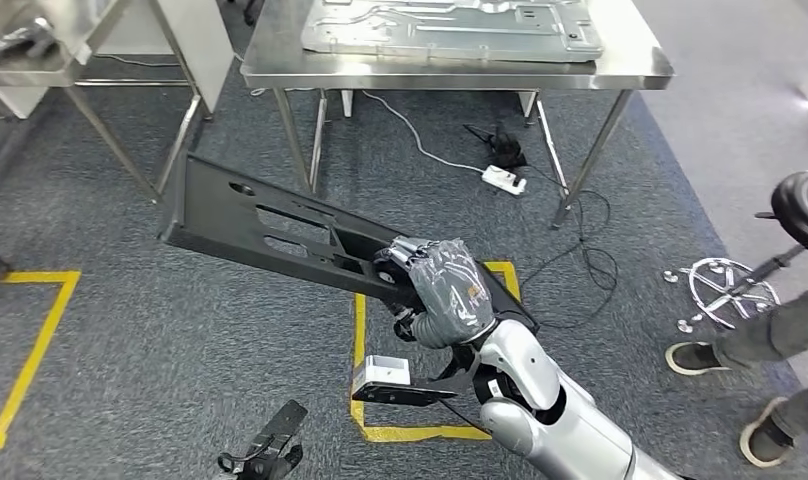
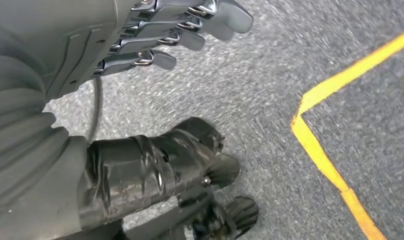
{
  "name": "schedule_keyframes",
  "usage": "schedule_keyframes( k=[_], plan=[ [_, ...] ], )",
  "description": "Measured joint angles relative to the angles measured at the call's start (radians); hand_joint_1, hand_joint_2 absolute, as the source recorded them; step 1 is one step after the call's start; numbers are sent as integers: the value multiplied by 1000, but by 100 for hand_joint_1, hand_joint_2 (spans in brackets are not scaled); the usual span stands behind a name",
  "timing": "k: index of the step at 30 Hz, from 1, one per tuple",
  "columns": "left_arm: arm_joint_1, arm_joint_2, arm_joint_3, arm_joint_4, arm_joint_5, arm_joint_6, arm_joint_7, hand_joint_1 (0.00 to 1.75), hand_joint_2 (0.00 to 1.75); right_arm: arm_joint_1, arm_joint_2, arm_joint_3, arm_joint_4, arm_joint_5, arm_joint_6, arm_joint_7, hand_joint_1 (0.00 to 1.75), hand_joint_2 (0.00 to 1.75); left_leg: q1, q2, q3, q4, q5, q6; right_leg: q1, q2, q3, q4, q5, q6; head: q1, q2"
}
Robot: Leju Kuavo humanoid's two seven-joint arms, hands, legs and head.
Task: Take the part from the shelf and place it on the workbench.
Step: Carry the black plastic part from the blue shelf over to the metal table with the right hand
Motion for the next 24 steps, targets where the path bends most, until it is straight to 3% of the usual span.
schedule_keyframes(
  k=[2, 3, 5, 6, 8, 10, 11, 13, 14, 16, 18, 20, 21, 22, 24],
  plan=[
    [-3, 1, 0, 0, -5, -1, 1, 0, 175, -4, -1, 7, -2, 32, 26, 26, 175, 175, -3, 76, -39, 82, -43, -11, -3, -33, 14, -10, 0, -7, -6, 0],
    [-4, 1, 0, 0, -7, -2, 1, 0, 175, -5, -3, 13, -3, 52, 42, 42, 175, 175, 0, 101, -71, 146, -71, -17, -2, -50, 18, -11, -2, -10, -10, 0],
    [-4, 1, 1, 0, -11, -4, 2, 0, 175, -5, -7, 27, -3, 89, 72, 72, 175, 175, 8, 121, -122, 239, -98, -26, -2, -82, 23, -10, -7, -10, -10, 0],
    [-2, 1, 1, 0, -13, -4, 2, 0, 175, -5, -9, 34, -3, 104, 84, 84, 175, 175, 11, 126, -123, 240, -88, -30, -3, -97, 24, -10, -10, -8, -10, 0],
    [-1, 1, 2, 0, -14, -5, 2, 0, 175, -7, -12, 44, -3, 125, 101, 103, 175, 175, 16, 143, -70, 140, -33, -36, -7, -120, 28, -5, -17, 1, -10, 0],
    [-5, 1, 3, 0, -16, -5, -1, 0, 175, -11, -16, 50, -4, 133, 106, 115, 175, 175, 16, 159, -3, 24, 4, -33, -5, -136, 28, 4, -28, 16, -11, 0],
    [-5, 1, 4, 0, -17, -5, -3, 0, 175, -13, -18, 53, -6, 132, 104, 118, 175, 175, 14, 161, 13, -4, 8, -28, -2, -140, 29, 6, -32, 23, -8, 0],
    [-2, 1, 7, 0, -20, -5, -5, 0, 175, -16, -21, 58, -10, 126, 91, 116, 175, 175, 11, 153, 17, -11, 6, -12, -1, -148, 34, 4, -34, 33, -3, 0],
    [0, 1, 7, 0, -22, -5, -6, 0, 175, -16, -22, 60, -12, 123, 80, 112, 175, 175, 11, 150, 18, -13, 6, -5, -2, -147, 36, 3, -36, 38, -1, 0],
    [-1, 0, 8, 0, -26, -4, -7, 0, 175, -16, -24, 61, -15, 117, 54, 99, 175, 175, 13, 146, 24, -19, 6, 7, -6, -121, 24, 35, -62, 45, 2, 0],
    [-5, -3, 8, 0, -28, -4, -10, 0, 175, -15, -26, 62, -19, 111, 25, 86, 175, 175, 11, 143, 27, -21, 5, 16, -5, -84, -30, 147, -120, 45, 6, 0],
    [-6, -5, 9, 0, -31, -3, -11, 0, 175, -8, -27, 63, -20, 106, 3, 77, 175, 175, 6, 137, 28, -20, 3, 21, -1, -70, -99, 272, -160, 41, 8, 0],
    [-6, -7, 9, 0, -33, -3, -13, 0, 175, -2, -28, 63, -20, 105, -5, 74, 175, 175, 3, 132, 29, -19, 2, 22, 1, -68, -115, 292, -152, 38, 8, 0],
    [-6, -8, 10, 0, -34, -3, -15, 0, 175, 3, -28, 63, -20, 104, -12, 71, 175, 175, 1, 127, 31, -19, 2, 23, 3, -67, -111, 271, -125, 33, 8, 0],
    [-7, -10, 10, 0, -38, -3, -20, 0, 175, 11, -30, 63, -20, 103, -29, 64, 175, 175, 0, 117, 36, -18, -1, 22, 8, -62, -60, 144, -48, 19, 8, 0]
  ],
)
